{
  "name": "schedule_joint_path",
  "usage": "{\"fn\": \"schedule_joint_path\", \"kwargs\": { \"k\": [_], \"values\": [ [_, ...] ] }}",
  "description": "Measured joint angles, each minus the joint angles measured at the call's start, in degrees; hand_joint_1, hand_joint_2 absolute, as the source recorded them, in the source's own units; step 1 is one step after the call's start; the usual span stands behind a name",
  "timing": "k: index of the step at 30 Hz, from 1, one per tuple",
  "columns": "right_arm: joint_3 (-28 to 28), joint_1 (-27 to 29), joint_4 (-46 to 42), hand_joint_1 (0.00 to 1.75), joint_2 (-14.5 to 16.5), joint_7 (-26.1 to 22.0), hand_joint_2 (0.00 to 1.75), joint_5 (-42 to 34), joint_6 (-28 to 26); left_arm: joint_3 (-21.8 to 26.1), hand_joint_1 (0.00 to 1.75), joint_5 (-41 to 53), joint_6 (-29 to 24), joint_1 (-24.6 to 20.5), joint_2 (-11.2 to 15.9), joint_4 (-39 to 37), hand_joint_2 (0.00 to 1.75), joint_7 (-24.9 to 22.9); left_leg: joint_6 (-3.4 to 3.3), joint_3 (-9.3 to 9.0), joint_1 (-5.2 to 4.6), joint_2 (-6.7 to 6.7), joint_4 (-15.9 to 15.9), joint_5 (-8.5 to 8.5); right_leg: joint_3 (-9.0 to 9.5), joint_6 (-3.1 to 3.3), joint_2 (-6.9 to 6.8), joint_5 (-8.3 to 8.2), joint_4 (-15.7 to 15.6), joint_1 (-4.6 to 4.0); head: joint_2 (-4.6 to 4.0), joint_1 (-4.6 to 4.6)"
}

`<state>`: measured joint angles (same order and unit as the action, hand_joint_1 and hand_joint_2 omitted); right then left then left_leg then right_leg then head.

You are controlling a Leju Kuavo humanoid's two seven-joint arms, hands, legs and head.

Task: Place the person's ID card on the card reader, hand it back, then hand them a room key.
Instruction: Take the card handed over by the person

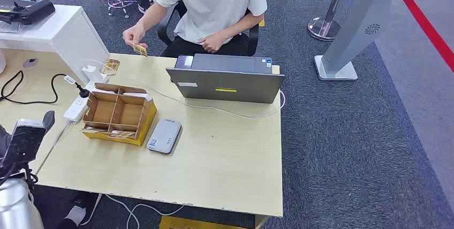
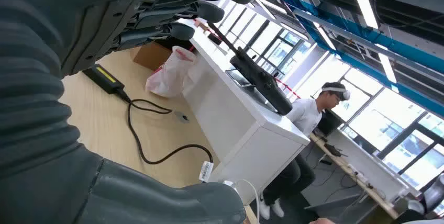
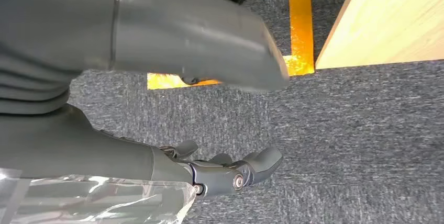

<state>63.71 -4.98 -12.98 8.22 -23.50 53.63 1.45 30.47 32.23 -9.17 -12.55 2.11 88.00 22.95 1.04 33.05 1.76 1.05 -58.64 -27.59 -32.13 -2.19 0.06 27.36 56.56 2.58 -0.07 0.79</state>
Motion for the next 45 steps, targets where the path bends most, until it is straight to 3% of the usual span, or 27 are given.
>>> {"fn": "schedule_joint_path", "kwargs": {
  "k": [14, 18, 35, 45],
  "values": [
    [0.0, -0.4, 0.41, 0.0, 1.01, 1.27, 0.0, 1.72, -0.73, -13.13, 0.0, 18.4, -5.84, -9.93, 8.15, -8.28, 1.75, -8.65, 0.01, 0.01, 0.0, -0.08, 0.0, 0.02, -0.04, 0.05, 0.07, -0.05, 0.03, 0.0, 0.0, -0.01],
    [0.0, -0.51, 0.56, 0.0, 1.29, 1.74, 0.0, 2.0, -1.23, -17.22, 1.75, 24.11, -7.68, -12.98, 10.69, -11.03, 1.75, -11.43, 0.01, 0.01, 0.0, -0.09, 0.0, 0.02, -0.04, 0.05, 0.09, -0.06, 0.03, 0.0, 0.0, -0.01],
    [0.09, -0.91, 1.15, 0.0, 2.02, 3.54, 0.0, 2.96, -3.0, -33.91, 1.75, 46.34, -14.05, -25.95, 19.79, -22.79, 1.75, -22.24, 0.02, 0.01, 0.0, -0.13, 0.0, 0.06, -0.06, 0.06, 0.14, -0.08, 0.09, 0.0, 0.0, -0.01],
    [0.11, -0.92, 1.44, 0.0, 2.22, 4.21, 0.0, 3.01, -3.46, -38.08, 1.75, 46.35, -14.92, -28.45, 20.83, -25.73, 1.75, -23.67, 0.02, 0.01, 0.0, -0.13, 0.0, 0.06, -0.08, 0.06, 0.14, -0.08, 0.09, 0.0, 0.0, -0.01]
  ]
}}
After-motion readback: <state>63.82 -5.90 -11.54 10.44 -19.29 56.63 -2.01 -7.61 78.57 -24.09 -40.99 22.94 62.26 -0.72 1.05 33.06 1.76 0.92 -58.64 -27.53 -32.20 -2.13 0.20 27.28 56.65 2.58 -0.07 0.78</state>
